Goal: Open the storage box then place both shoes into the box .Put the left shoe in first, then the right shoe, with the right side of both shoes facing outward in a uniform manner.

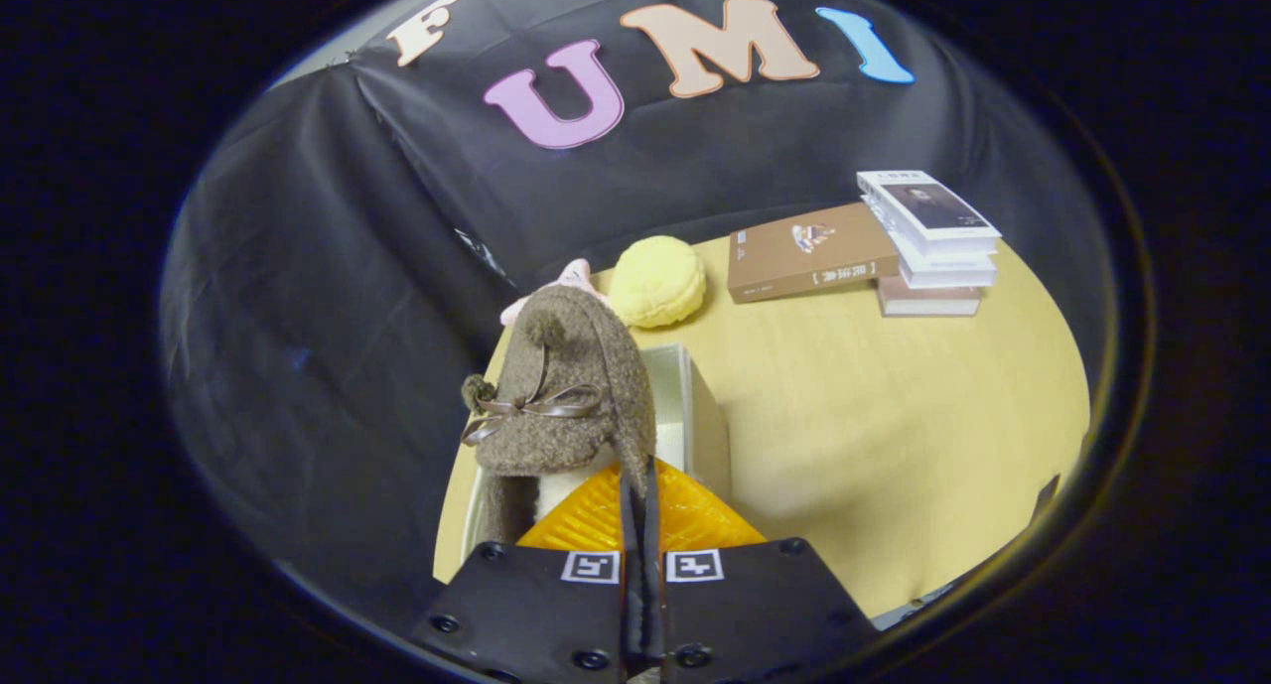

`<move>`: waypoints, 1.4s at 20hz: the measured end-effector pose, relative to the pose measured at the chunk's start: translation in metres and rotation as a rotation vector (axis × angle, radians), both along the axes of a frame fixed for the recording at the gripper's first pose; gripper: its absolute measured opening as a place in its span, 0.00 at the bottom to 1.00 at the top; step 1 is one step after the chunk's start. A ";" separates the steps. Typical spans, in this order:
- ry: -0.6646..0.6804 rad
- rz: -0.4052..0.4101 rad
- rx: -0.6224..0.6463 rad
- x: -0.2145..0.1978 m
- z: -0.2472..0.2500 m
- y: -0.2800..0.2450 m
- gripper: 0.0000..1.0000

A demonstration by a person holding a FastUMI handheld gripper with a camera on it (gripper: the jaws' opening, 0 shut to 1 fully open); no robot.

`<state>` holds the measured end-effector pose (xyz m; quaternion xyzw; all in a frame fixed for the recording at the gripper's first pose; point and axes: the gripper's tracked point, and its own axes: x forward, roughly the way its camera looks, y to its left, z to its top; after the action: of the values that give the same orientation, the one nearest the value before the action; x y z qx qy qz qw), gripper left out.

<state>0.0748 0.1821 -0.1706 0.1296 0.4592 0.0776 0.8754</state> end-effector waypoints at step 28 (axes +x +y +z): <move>-0.352 0.260 -0.119 -0.010 0.064 0.027 1.00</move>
<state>0.0653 0.2087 -0.1070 0.0017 0.3159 0.1839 0.9308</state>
